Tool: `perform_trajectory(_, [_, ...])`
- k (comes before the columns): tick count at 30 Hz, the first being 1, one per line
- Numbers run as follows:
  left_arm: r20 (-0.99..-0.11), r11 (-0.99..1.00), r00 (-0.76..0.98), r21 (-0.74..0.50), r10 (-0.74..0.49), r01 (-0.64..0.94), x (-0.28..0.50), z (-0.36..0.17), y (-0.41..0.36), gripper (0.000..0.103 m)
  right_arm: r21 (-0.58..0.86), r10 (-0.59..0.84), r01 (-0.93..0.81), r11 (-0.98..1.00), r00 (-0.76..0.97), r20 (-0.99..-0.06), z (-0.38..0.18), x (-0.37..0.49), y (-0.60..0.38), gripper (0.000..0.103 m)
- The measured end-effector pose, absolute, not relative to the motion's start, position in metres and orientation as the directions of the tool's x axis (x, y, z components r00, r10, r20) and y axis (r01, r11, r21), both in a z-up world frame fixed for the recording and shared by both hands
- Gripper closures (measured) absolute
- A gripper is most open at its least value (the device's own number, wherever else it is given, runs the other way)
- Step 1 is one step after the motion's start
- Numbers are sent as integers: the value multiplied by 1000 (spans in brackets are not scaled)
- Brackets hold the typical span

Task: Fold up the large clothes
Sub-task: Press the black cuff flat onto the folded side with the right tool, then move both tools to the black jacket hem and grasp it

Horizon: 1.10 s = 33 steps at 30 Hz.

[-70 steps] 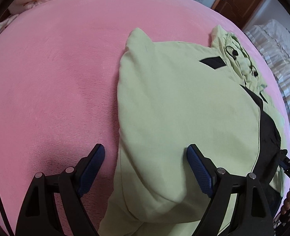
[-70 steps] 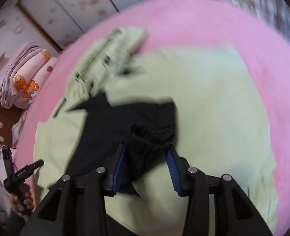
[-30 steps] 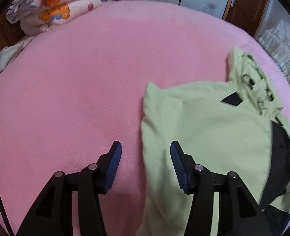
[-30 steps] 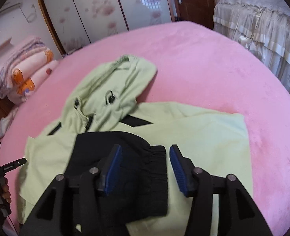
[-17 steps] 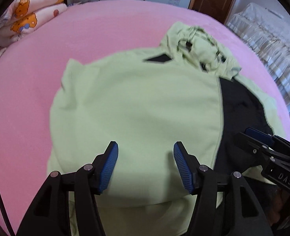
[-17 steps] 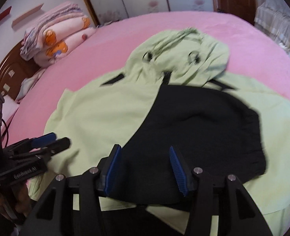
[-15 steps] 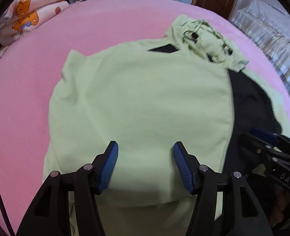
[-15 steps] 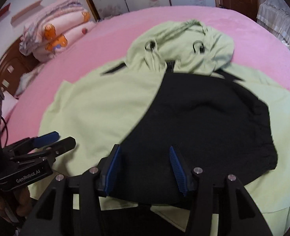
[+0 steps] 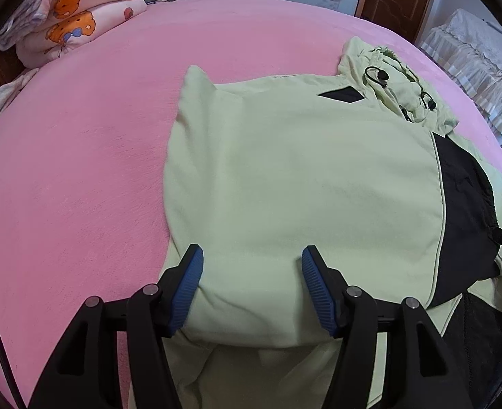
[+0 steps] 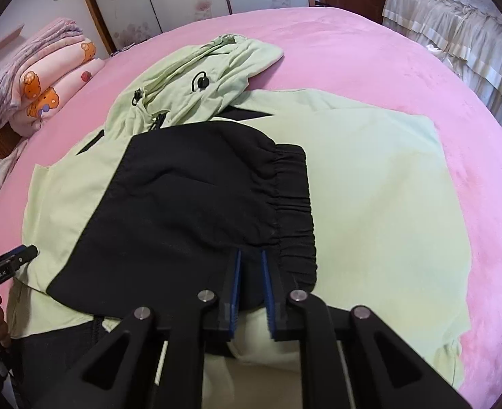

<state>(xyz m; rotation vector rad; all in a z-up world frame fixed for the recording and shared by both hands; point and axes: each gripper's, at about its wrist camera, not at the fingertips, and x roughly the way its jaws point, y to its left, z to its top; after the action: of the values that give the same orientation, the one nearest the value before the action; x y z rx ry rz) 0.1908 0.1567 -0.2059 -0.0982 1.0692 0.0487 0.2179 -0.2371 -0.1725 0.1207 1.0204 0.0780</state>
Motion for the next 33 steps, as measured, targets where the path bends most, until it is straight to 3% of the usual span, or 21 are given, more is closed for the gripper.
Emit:
perform_trajectory(4, [-875,994,483,-57,-6,-92,186,-198,155,36,142,117,7,990,524,-844,-166,211,-235,88])
perform_trajectory(9, [-878,992,479,-66,-5,-110,174,-187,158,33,145,117,12,989,533,-838,-156,201,-233,77])
perform_trajectory(24, [-834,993,550,-30,36,-111,77,-115,168,33,173,138,-4,985,617,-775,-90,126,-246,76])
perform_trajectory(28, [-813,994,580,-22,46,-110,39,-91,170,33,165,131,-9,986,653,-746,-71,97,-251,56])
perform_trajectory(33, [-788,992,612,-13,66,-124,-10,-70,177,32,161,126,-12,987,688,-715,-54,57,-258,53])
